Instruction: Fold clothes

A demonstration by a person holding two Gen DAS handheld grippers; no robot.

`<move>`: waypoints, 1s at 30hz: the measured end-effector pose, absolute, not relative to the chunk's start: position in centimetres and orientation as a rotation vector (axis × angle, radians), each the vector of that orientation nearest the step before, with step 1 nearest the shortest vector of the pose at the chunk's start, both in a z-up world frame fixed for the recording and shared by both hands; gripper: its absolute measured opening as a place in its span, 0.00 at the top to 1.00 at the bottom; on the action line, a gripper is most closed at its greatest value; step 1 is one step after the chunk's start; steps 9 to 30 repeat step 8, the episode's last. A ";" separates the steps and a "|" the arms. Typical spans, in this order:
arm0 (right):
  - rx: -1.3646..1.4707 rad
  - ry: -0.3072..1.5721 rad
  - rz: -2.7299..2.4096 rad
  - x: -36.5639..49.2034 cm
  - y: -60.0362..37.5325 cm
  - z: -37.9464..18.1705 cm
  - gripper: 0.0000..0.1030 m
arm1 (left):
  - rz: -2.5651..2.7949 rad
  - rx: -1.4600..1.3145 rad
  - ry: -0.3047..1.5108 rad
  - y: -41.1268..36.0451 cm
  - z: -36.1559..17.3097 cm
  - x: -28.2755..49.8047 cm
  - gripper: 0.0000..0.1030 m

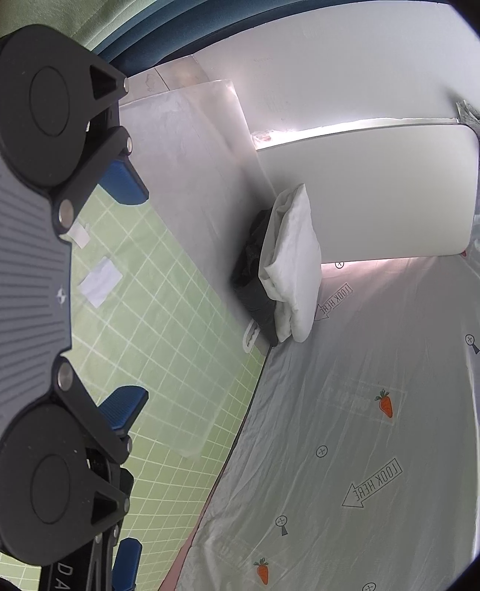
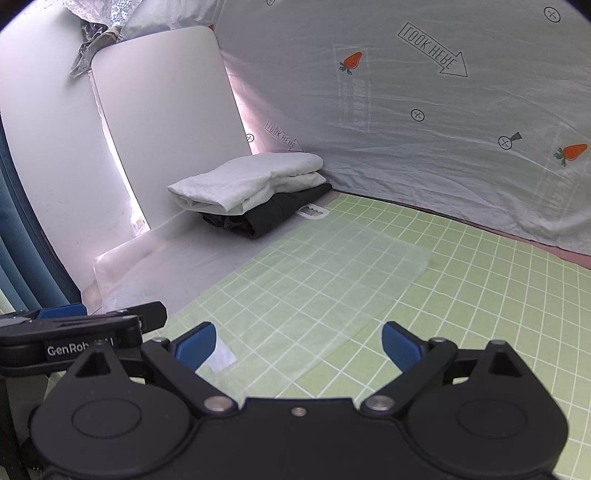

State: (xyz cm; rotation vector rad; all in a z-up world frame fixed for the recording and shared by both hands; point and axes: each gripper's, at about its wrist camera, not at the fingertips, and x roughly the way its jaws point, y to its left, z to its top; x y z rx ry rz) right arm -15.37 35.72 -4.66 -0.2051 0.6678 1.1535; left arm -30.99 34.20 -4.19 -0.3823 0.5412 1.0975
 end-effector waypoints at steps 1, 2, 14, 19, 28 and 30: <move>-0.200 0.668 1.150 -15.4 35.6 -4.6 0.06 | 1.094 -0.380 0.541 34.1 -4.1 -31.1 0.00; -0.195 0.667 1.147 -15.4 35.5 -4.6 0.06 | 1.094 -0.376 0.540 34.1 -4.1 -31.1 0.00; -0.169 0.667 1.129 -15.6 35.2 -4.5 0.06 | 1.087 -0.362 0.539 34.1 -3.9 -31.3 0.00; -0.169 0.667 1.129 -15.6 35.2 -4.5 0.06 | 1.087 -0.362 0.539 34.1 -3.9 -31.3 0.00; -0.169 0.667 1.129 -15.6 35.2 -4.5 0.06 | 1.087 -0.362 0.539 34.1 -3.9 -31.3 0.00; -0.169 0.667 1.129 -15.6 35.2 -4.5 0.06 | 1.087 -0.362 0.539 34.1 -3.9 -31.3 0.00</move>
